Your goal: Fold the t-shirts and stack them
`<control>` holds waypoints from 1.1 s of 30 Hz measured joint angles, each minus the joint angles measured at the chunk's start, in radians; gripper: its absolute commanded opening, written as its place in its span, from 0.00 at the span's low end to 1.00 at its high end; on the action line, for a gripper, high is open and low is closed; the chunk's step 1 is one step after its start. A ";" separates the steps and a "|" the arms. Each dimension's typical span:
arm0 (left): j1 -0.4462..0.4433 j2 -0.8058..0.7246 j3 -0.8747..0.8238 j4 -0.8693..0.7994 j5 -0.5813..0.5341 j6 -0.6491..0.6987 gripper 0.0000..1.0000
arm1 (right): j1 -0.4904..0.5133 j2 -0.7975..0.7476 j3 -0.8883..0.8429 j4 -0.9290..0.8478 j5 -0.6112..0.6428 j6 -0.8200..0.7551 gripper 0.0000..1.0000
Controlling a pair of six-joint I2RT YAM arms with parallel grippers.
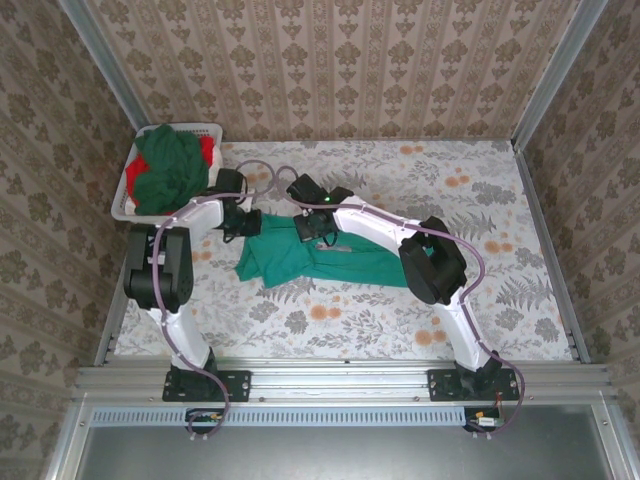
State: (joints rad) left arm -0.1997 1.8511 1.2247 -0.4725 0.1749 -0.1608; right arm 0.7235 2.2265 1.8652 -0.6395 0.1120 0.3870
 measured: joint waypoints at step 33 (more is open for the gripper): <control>0.038 0.233 0.258 -0.023 -0.082 -0.013 0.12 | -0.240 -0.203 -0.391 0.089 -0.032 0.029 0.41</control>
State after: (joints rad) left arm -0.1619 2.0838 1.4826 -0.4950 0.0925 -0.1741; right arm 0.4839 2.0235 1.4746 -0.5510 0.0803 0.4160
